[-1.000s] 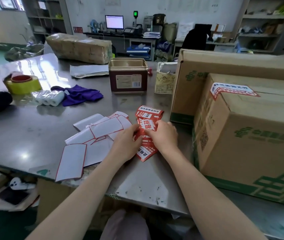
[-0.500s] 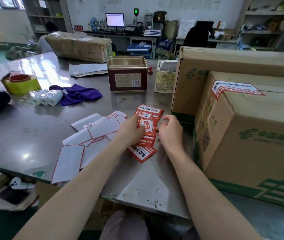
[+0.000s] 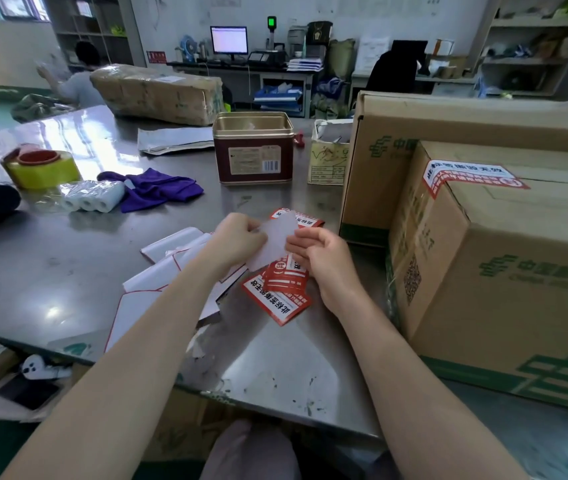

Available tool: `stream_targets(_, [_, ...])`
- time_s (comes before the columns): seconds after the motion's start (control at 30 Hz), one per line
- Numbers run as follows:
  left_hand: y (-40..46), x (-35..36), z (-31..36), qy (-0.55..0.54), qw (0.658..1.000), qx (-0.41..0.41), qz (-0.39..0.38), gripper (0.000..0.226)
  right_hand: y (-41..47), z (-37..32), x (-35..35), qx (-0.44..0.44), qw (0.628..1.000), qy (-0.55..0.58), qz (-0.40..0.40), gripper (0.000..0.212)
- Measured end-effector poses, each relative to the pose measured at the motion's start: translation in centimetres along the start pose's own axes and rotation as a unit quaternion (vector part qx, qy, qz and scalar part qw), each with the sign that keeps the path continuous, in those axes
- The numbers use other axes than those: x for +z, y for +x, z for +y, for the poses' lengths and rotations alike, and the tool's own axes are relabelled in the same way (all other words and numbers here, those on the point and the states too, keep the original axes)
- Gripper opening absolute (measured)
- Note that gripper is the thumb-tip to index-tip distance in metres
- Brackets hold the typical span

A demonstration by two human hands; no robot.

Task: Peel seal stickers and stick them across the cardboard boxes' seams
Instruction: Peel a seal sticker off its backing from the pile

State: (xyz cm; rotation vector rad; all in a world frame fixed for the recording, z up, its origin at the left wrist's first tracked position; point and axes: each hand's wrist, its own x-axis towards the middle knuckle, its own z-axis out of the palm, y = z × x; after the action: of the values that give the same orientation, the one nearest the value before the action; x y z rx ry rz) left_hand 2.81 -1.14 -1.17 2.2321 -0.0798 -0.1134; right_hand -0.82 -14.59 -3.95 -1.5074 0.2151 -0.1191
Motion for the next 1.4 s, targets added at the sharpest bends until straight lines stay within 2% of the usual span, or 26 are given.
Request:
stream_targets(0.07, [0.5, -0.9, -1.1, -0.025, 0.999, -0.016, 0.015, 0.022, 0.0, 0.3, -0.4, -0.025, 0.995, -0.085, 0.041, 0.017])
stream_targets(0.17, [0.5, -2.2, -2.3, -0.083, 0.995, -0.039, 0.045, 0.017, 0.1, 0.9, -1.0, -0.082, 0.959, -0.256, 0.085, 0.022])
stream_targets(0.23, [0.4, -2.9, -2.7, -0.117, 0.989, -0.054, 0.067, 0.017, 0.2, 1.3, -0.8, -0.090, 0.935, -0.337, 0.060, 0.032])
stream_targets(0.3, [0.3, -3.2, -2.8, -0.113, 0.987, -0.049, 0.107, 0.006, 0.4, 1.6, -0.4, -0.103, 0.899, -0.424, 0.018, 0.045])
stream_targets(0.4, [0.4, -3.4, -3.5, -0.027, 0.972, 0.014, 0.233, 0.017, 0.3, 1.7, 0.2, -0.116, 0.841, -0.528, -0.032, 0.066])
stream_targets(0.43, [0.4, -3.5, -3.8, 0.023, 0.960, 0.056, 0.274, 0.015, 0.2, 1.6, 0.2, -0.115, 0.832, -0.541, -0.041, 0.070])
stream_targets(0.5, [0.6, -3.6, -4.9, 0.117, 0.934, 0.137, 0.308, 0.008, 0.2, 1.7, 0.3, -0.115, 0.830, -0.544, -0.041, 0.073])
stream_targets(0.57, [1.1, -3.3, -6.1, 0.219, 0.907, 0.194, 0.304, 0.013, 0.2, 1.7, 0.3, -0.116, 0.834, -0.539, -0.037, 0.074])
stream_targets(0.67, [0.9, -3.0, -7.1, 0.346, 0.881, 0.175, 0.270, 0.018, -0.1, 1.5, 0.2, -0.118, 0.836, -0.535, -0.037, 0.074])
stream_targets(0.77, [0.6, -3.0, -7.1, 0.396, 0.894, 0.097, 0.184, 0.027, -0.2, 1.5, 0.0, -0.130, 0.835, -0.533, -0.037, 0.066])
stream_targets(0.9, [0.5, -3.6, -5.1, 0.400, 0.913, 0.021, 0.074, 0.025, -0.3, 1.5, 0.0, -0.136, 0.828, -0.542, -0.033, 0.062])
stream_targets(0.97, [0.4, -3.4, -4.2, 0.407, 0.912, 0.010, 0.055, 0.029, -0.3, 1.5, 0.0, -0.139, 0.829, -0.540, -0.030, 0.061])
stream_targets(1.03, [-0.2, -2.4, -3.6, 0.363, 0.925, 0.039, 0.104, 0.034, -0.4, 1.6, 0.1, -0.143, 0.830, -0.538, -0.027, 0.058])
stream_targets(1.1, [-1.1, -0.7, -2.7, 0.216, 0.961, 0.083, 0.153, 0.035, -0.5, 1.5, 0.2, -0.150, 0.829, -0.538, -0.020, 0.053])
stream_targets(1.17, [-2.2, 1.2, -1.9, 0.094, 0.976, 0.114, 0.163, 0.032, -0.6, 1.5, 0.3, -0.162, 0.835, -0.525, -0.013, 0.043])
stream_targets(1.4, [-2.8, 3.8, -2.6, -0.016, 0.982, 0.100, 0.157, 0.028, -0.9, 1.3, 0.1, -0.192, 0.861, -0.470, 0.012, 0.032])
